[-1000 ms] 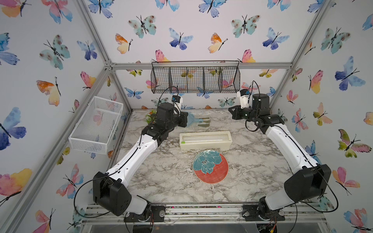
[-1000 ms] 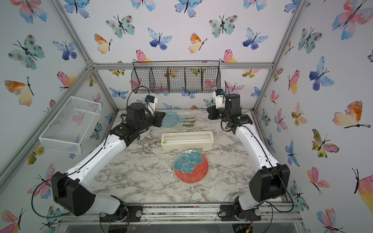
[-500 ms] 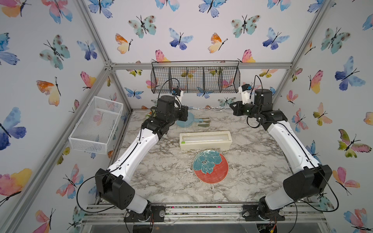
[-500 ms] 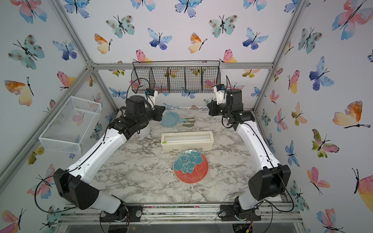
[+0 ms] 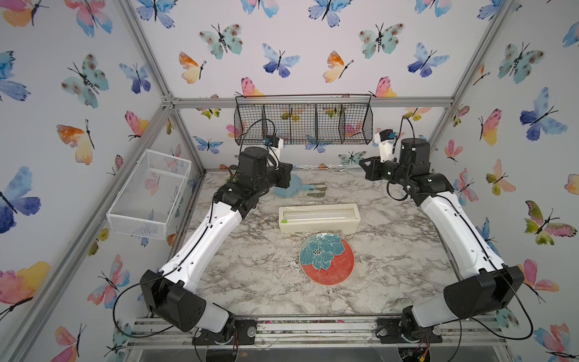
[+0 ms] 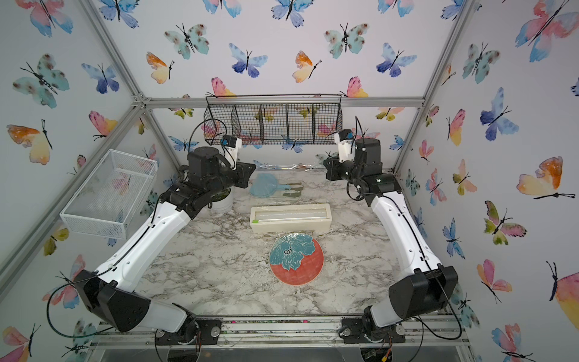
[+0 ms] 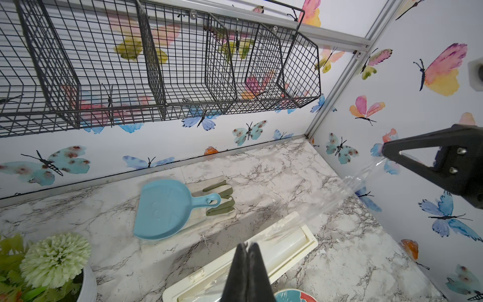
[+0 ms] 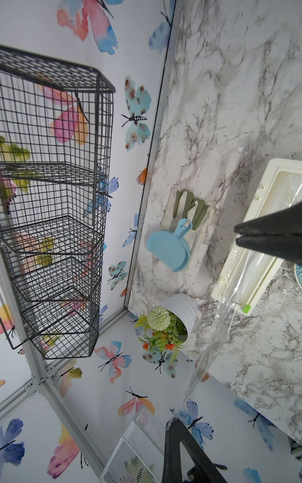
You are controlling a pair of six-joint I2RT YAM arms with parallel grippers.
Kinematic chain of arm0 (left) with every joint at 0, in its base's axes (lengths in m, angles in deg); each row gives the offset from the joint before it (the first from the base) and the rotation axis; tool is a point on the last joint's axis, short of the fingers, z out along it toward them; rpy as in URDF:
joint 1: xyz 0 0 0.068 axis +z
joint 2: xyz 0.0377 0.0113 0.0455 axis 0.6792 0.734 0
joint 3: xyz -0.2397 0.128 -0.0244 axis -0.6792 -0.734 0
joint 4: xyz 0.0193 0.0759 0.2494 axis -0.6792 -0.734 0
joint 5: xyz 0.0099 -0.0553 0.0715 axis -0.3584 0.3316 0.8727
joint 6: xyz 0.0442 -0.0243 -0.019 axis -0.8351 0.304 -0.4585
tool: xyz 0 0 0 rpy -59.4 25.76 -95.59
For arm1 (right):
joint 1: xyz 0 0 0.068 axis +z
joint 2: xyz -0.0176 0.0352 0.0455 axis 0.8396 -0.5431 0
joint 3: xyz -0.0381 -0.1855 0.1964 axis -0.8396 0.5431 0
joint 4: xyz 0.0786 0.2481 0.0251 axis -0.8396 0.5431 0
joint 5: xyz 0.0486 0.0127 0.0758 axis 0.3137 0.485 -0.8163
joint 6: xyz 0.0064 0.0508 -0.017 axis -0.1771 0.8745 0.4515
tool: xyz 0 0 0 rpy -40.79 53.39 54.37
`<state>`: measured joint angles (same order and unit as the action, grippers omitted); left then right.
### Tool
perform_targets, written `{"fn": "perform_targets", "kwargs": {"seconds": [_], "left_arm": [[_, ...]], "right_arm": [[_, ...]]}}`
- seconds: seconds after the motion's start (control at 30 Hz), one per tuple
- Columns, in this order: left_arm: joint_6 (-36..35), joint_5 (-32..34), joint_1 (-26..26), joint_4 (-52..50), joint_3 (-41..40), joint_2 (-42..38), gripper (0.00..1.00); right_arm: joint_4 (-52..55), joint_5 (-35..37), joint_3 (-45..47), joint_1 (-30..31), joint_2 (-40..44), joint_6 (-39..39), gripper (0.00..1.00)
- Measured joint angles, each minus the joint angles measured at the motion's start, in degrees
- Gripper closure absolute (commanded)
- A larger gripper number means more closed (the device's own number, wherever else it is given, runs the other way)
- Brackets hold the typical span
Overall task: Wrap the plate with plastic wrap
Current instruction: Pull the plastic wrap from the plastic wrap cutting box, then cover the plate with plastic wrap.
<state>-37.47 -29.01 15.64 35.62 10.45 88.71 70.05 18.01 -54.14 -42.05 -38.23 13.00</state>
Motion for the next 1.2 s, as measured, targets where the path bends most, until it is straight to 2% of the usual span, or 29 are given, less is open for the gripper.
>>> {"fn": "perform_targets", "kwargs": {"seconds": [0.43, 0.6, 0.7, 0.87, 1.07, 1.2], "left_arm": [[1.90, -1.81, -0.22, -2.10, 2.25, -2.14, 1.00], [4.13, -3.50, -0.79, -1.79, 0.68, -5.42, 1.00], [6.19, -4.92, -2.29, 1.03, -7.65, -11.56, 1.00], [8.85, -5.46, -8.13, 4.48, -27.15, -22.32, 1.00], [12.59, -6.01, -14.10, 7.89, -44.92, -26.38, 1.00], [14.78, -7.04, -16.96, 9.64, -52.70, -26.82, 1.00]], "right_arm": [[2.19, -0.68, -2.91, 0.00, 1.16, 0.52, 0.98], [4.33, -1.60, -3.50, 0.00, 3.30, 0.72, 0.98], [3.96, -2.60, 2.29, -0.02, 8.28, 1.51, 0.98], [3.56, -5.38, 20.74, 0.00, 20.55, 4.02, 0.98], [3.87, -9.57, 41.31, 0.04, 26.45, 9.29, 0.98], [5.03, -9.79, 49.18, 0.44, 27.63, 12.24, 0.98]]}}
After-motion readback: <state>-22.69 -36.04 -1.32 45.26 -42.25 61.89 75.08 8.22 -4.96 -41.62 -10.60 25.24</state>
